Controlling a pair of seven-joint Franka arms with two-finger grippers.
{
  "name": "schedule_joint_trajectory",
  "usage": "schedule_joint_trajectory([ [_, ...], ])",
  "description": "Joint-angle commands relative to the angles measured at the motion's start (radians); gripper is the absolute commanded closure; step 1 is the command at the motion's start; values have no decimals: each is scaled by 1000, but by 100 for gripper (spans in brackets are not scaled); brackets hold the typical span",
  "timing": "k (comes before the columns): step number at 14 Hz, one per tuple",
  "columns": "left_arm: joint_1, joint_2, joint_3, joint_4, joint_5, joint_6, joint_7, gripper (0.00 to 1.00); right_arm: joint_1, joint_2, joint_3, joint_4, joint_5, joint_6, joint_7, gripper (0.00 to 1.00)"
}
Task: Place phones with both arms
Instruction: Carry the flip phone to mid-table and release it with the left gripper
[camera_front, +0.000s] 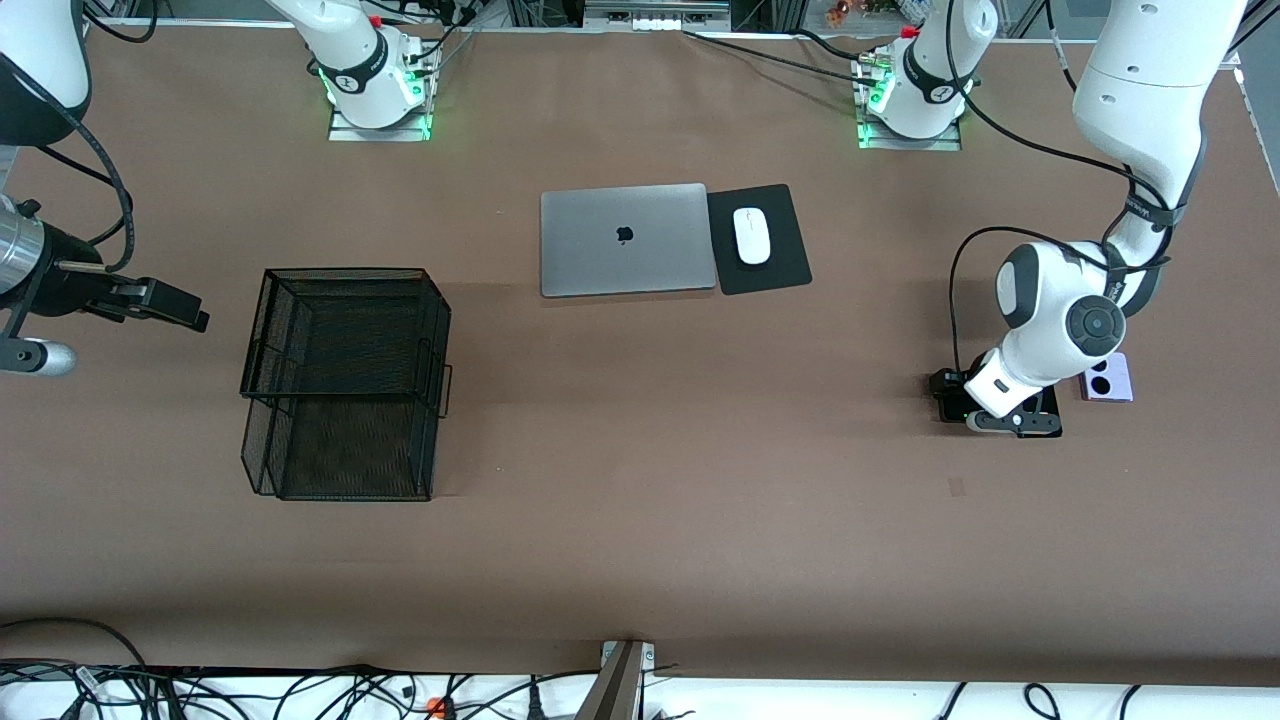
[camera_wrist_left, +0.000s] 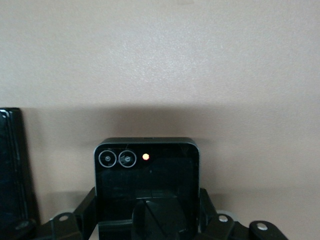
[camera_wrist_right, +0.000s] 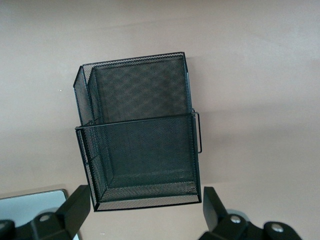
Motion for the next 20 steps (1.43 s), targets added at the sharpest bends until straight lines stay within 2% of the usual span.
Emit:
schedule_joint_trajectory([
  [1, -44, 11, -6, 151, -2, -207, -65, 86, -1, -11, 4, -9, 3, -7, -8, 0],
  [3, -90, 11, -6, 226, -2, -275, -121, 86, -1, -11, 3, -9, 3, -7, -8, 0],
  [6, -177, 12, -8, 266, -8, -276, -168, 86, -1, -11, 3, -9, 3, -7, -8, 0],
  [8, -266, 12, -8, 271, -16, -276, -240, 86, -1, -11, 3, -9, 3, -7, -8, 0],
  [11, -416, 58, -8, 353, -16, -276, -415, 86, -1, -11, 4, -7, 2, -5, -5, 0],
  [15, -581, 211, -6, 560, -17, -276, -599, 86, -1, -11, 3, -6, 8, 6, 12, 0],
  [20, -682, 412, -6, 809, -17, -271, -788, 86, -6, 1, -2, -7, -6, 10, 11, 0],
])
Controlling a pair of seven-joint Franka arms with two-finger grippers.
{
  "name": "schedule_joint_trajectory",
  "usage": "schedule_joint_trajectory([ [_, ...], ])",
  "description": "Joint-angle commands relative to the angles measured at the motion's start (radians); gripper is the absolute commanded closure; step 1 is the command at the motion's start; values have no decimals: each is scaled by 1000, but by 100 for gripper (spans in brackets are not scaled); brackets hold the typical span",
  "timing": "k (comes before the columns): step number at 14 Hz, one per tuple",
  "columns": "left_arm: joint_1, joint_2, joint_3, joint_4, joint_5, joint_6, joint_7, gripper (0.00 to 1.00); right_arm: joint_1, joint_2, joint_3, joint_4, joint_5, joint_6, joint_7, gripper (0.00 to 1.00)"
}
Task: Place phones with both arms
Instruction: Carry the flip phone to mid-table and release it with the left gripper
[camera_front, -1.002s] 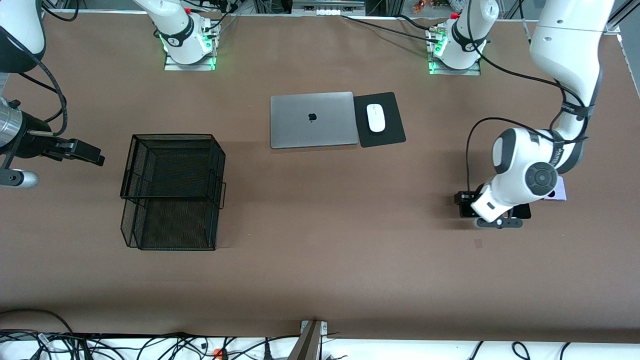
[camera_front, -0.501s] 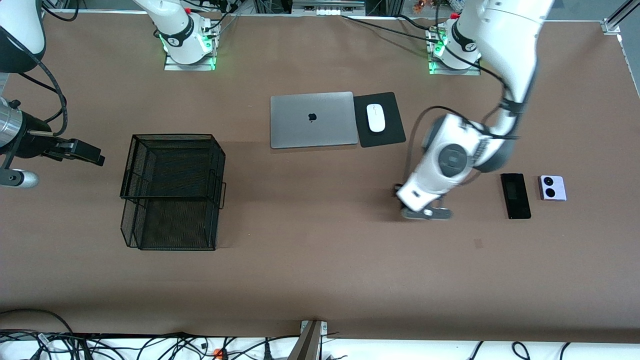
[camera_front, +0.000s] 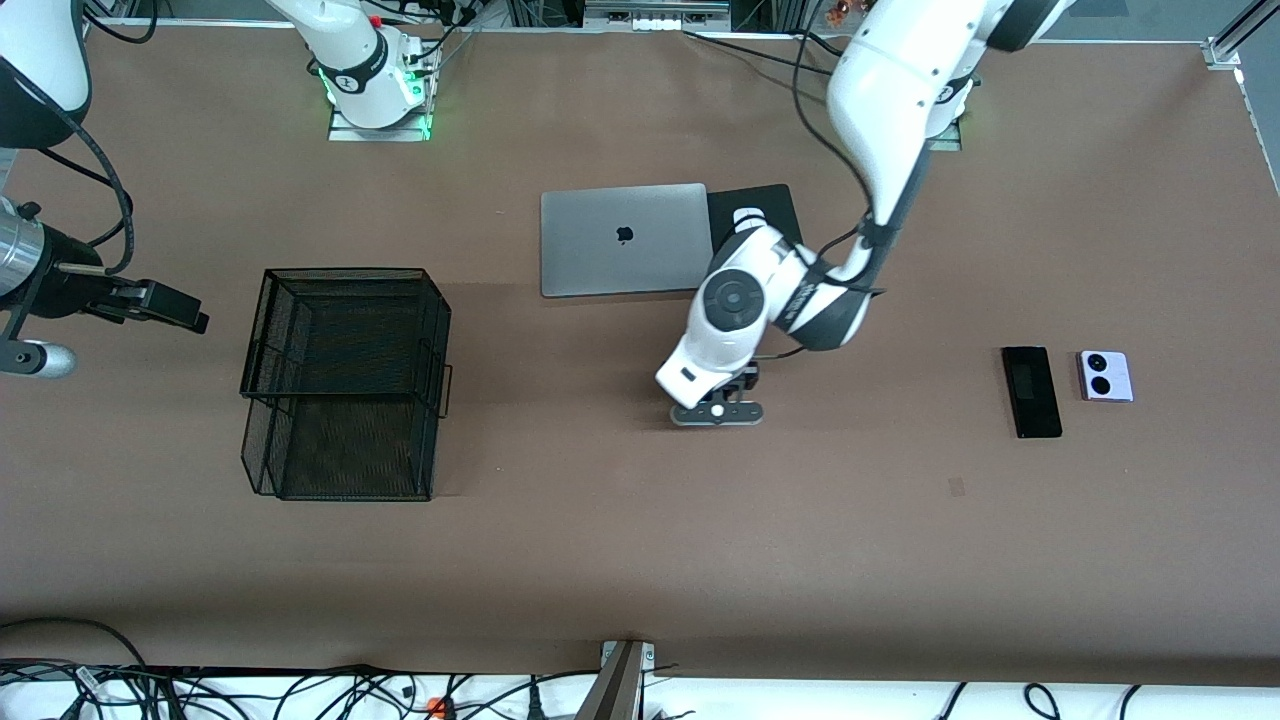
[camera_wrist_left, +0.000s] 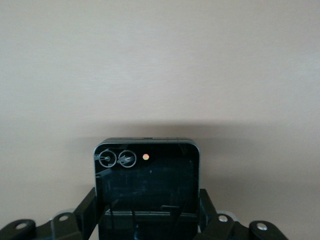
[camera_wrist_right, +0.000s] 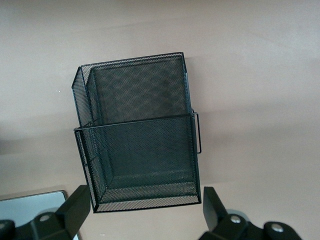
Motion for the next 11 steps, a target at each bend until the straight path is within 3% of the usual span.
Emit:
schedule_joint_trajectory([
  [1, -57, 126, 19, 190, -17, -18, -94, 86, -7, -2, 1, -9, -6, 1, 7, 0],
  [6, -82, 153, 22, 214, -12, 21, -139, 86, -6, -2, -1, -9, -9, -6, -3, 0],
  [7, -94, 156, 26, 214, -11, 26, -139, 79, -6, -2, -1, -9, -9, -7, -3, 0],
  [9, -99, 159, 31, 212, -6, 28, -140, 0, -7, -2, -1, -9, -9, -12, -2, 0],
  [11, -99, 157, 31, 214, -6, 28, -178, 0, -9, -2, -8, -9, -10, -12, 7, 0],
])
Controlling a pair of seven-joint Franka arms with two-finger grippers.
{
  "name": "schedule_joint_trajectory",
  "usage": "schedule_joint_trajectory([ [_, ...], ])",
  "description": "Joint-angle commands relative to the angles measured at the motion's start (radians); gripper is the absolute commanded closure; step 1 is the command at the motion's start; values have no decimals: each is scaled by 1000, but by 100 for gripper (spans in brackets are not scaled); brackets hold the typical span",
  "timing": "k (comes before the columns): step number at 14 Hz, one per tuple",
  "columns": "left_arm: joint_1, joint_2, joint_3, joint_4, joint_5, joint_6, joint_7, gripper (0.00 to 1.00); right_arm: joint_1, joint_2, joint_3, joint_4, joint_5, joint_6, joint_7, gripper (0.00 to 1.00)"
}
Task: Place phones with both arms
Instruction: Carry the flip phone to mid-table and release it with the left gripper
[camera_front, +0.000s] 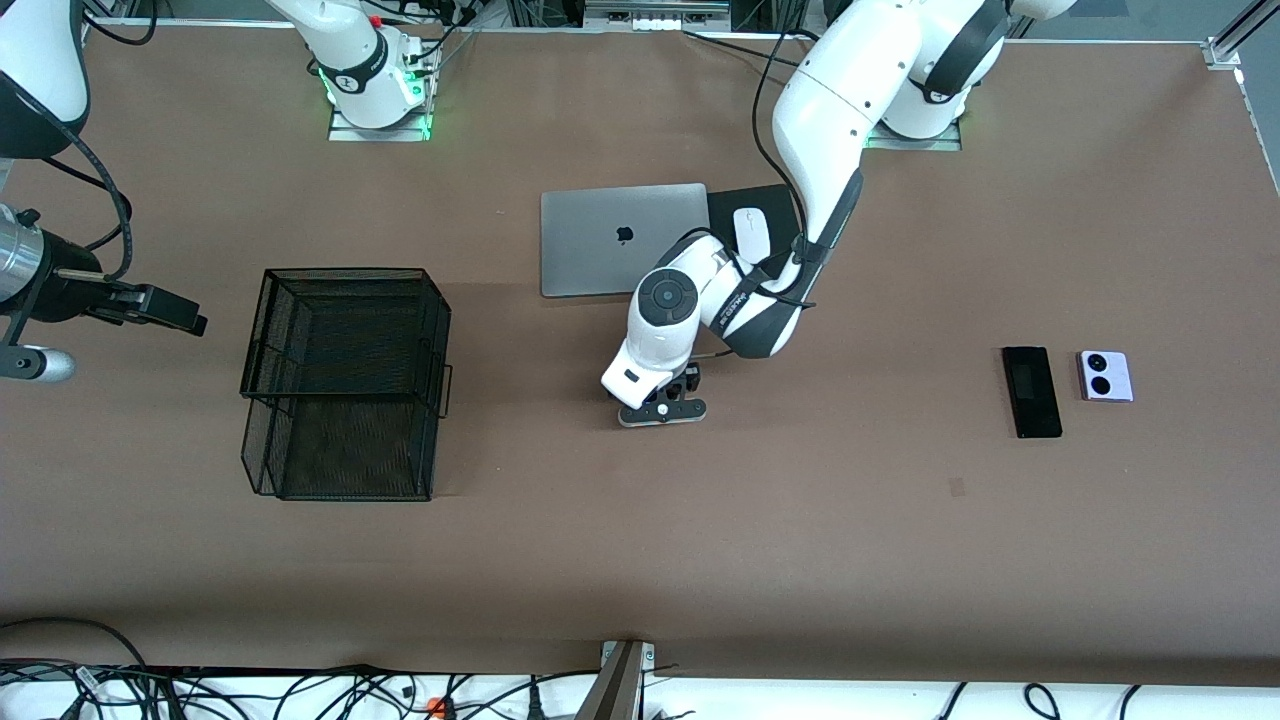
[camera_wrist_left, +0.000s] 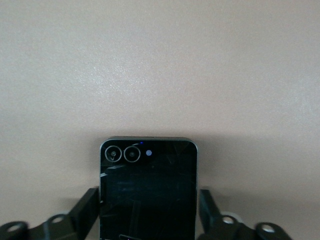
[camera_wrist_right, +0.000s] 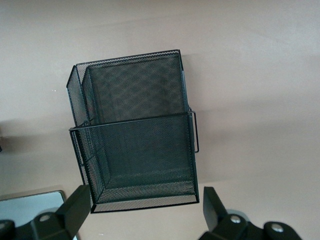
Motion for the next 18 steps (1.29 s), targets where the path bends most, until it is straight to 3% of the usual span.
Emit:
schedule_joint_trajectory([
  [1, -17, 11, 22, 37, -6, -7, -35, 0, -7, -9, -9, -9, -10, -10, 7, 0],
  [5, 2, -33, 35, 28, 0, -80, -13, 0, -6, -10, -9, -8, -8, -10, 7, 0],
  [8, 35, -78, 52, 17, 0, -227, 161, 0, -1, -10, -7, -8, -14, -62, 4, 0],
  [11, 96, -113, 64, 6, 15, -370, 267, 0, 28, -4, 2, -8, 0, -27, -2, 0],
  [14, 181, -154, 72, -32, 46, -444, 424, 0, 159, 49, 2, -8, -3, 17, 87, 0],
  [18, 311, -282, 71, -179, 89, -444, 621, 0, 296, 129, 2, -6, 52, 169, 249, 0],
])
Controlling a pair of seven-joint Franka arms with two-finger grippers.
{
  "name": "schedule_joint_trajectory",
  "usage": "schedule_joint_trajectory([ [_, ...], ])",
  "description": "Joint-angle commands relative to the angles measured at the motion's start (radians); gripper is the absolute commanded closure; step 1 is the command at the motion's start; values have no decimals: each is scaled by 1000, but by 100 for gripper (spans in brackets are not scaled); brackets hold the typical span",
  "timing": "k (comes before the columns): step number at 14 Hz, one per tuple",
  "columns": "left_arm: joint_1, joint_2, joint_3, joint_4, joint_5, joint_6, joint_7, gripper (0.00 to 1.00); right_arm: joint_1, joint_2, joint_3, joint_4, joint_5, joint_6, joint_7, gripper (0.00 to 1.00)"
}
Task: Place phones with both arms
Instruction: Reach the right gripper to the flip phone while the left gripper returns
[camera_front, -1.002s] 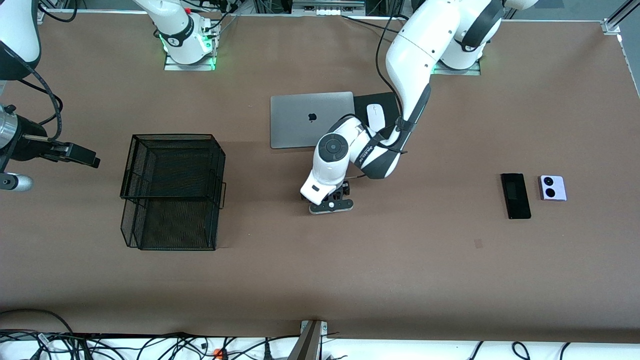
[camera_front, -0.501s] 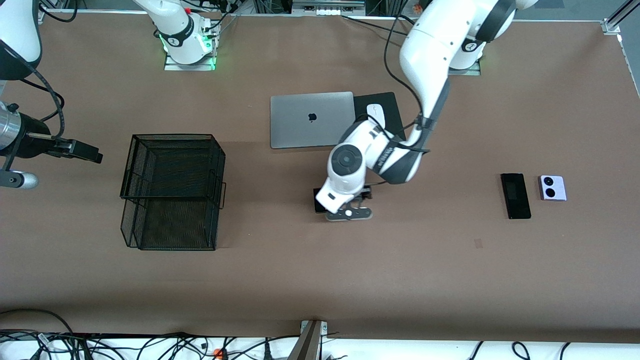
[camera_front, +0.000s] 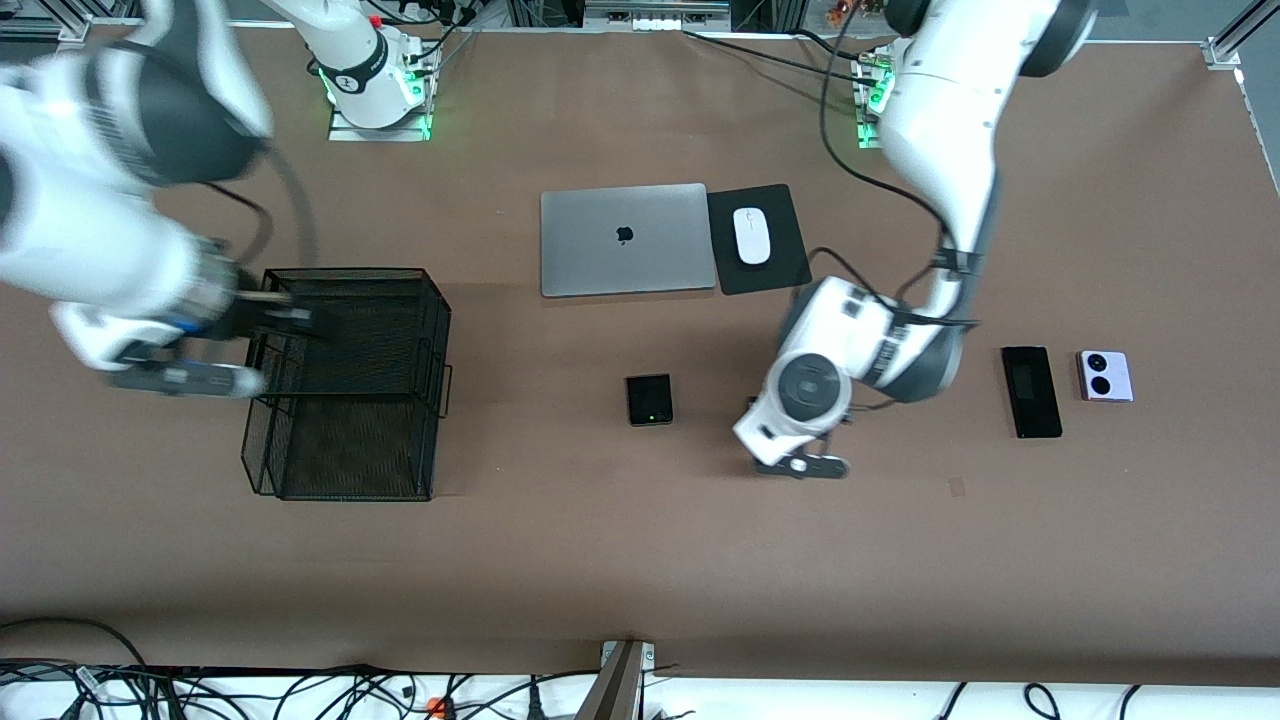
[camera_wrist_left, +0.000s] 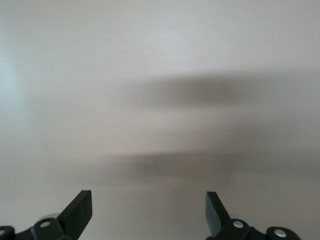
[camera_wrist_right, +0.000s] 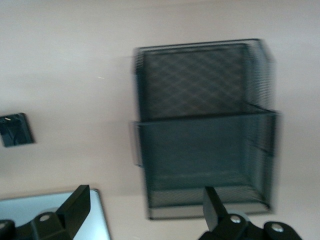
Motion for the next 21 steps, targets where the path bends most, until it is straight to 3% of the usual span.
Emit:
schedule_joint_trajectory([
  [1, 85, -147, -13, -168, 53, 2, 130, 0, 78, 55, -9, 2, 39, 92, 90, 0],
  [5, 208, -233, -13, -283, 115, 42, 261, 0, 256, 169, -10, 3, 25, 270, 258, 0],
  [10, 370, -368, -16, -562, 119, 301, 410, 0, 375, 371, -12, 103, 19, 413, 285, 0],
  [13, 430, -382, -16, -614, 119, 341, 450, 0, 425, 444, -10, 115, 20, 546, 280, 0],
  [17, 534, -402, -20, -744, 119, 522, 496, 0, 456, 513, -12, 117, 13, 674, 262, 0],
  [21, 614, -370, -23, -761, 101, 591, 494, 0, 473, 551, -12, 117, -78, 707, 254, 0],
])
